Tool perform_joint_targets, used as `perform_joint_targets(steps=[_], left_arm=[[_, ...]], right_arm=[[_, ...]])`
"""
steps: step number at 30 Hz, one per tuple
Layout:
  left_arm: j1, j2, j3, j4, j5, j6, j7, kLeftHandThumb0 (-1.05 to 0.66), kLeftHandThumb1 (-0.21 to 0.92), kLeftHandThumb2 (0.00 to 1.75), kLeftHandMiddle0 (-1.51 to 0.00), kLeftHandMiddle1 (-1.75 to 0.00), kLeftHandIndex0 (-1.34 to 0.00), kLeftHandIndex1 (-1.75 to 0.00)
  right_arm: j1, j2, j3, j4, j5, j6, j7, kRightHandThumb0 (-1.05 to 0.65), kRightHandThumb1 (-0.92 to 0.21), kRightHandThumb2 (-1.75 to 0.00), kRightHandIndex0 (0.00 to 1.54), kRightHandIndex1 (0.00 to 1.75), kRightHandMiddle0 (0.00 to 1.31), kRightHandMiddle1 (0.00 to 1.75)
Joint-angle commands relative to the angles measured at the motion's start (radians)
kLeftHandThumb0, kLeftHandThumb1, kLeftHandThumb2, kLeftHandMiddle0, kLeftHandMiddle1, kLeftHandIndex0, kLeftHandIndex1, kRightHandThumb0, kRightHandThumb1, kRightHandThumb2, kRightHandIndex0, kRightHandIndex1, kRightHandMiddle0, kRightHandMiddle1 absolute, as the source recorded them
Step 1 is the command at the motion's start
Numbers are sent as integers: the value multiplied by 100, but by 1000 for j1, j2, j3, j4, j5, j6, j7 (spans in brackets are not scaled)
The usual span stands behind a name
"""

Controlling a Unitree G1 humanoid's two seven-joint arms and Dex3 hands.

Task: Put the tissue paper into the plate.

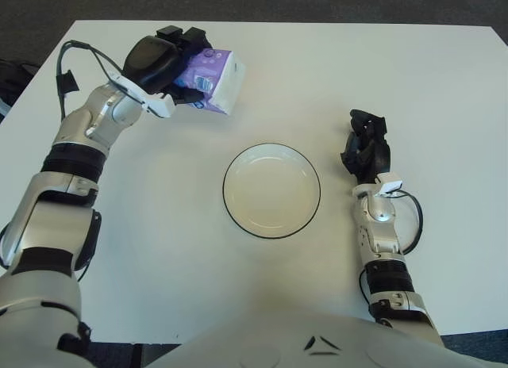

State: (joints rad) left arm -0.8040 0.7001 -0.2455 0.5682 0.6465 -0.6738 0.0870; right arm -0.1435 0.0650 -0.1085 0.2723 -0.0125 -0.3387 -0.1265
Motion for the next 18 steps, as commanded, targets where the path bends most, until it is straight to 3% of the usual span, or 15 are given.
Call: perform_joint_targets(steps=[1, 6, 18], left_arm=[[33, -2, -4, -82, -47, -16, -74, -45, 40, 121, -117, -175, -55, -175], [51, -15, -7, -125, -104, -57, -141, -46, 37, 125, -121, -175, -57, -175], [103, -38, 7, -267, -67, -86, -157, -48, 32, 131, -123, -175, -61, -175]], right_arm=[[97, 22, -3, 141, 16, 78, -5, -53, -92, -70, 27, 54, 0, 114], [94, 26, -5, 147, 16, 73, -10, -53, -92, -69, 26, 54, 0, 114], [85, 28, -8, 165, 18, 69, -18, -52, -91, -70, 25, 53, 0, 114]])
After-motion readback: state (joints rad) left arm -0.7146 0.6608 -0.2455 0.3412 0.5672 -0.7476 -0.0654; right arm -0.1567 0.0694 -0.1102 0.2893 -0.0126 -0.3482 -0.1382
